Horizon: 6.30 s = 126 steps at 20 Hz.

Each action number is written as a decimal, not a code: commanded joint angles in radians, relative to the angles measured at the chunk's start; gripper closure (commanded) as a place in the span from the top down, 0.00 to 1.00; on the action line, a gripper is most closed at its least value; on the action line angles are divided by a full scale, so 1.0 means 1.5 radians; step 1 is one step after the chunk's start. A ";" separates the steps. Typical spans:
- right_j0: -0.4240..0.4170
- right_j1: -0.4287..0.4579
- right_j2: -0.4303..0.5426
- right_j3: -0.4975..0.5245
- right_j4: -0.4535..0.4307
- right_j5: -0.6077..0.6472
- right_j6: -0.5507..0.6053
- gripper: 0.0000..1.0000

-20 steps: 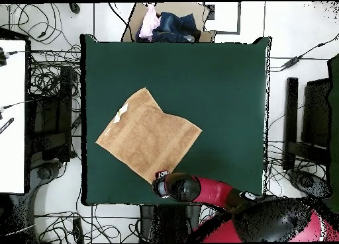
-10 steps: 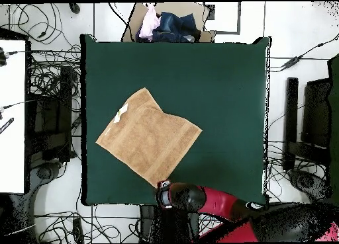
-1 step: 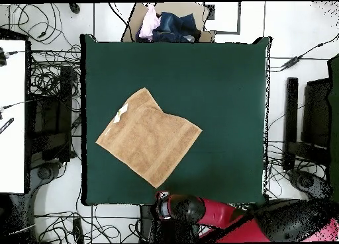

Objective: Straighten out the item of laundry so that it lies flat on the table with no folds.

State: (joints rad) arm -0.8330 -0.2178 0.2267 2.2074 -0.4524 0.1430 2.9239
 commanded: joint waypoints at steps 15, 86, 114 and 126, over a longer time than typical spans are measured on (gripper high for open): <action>0.246 -0.217 -0.039 -0.077 0.106 0.072 0.034 1.00; 0.246 0.077 -0.068 -0.144 0.097 -0.263 0.047 0.00; 0.263 -0.058 -0.053 -0.104 0.191 -0.052 0.016 0.00; 0.282 -0.095 -0.047 -0.092 0.231 -0.018 0.033 0.00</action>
State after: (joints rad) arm -0.4445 -0.3887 0.0720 2.1598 -0.1950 0.0035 2.9239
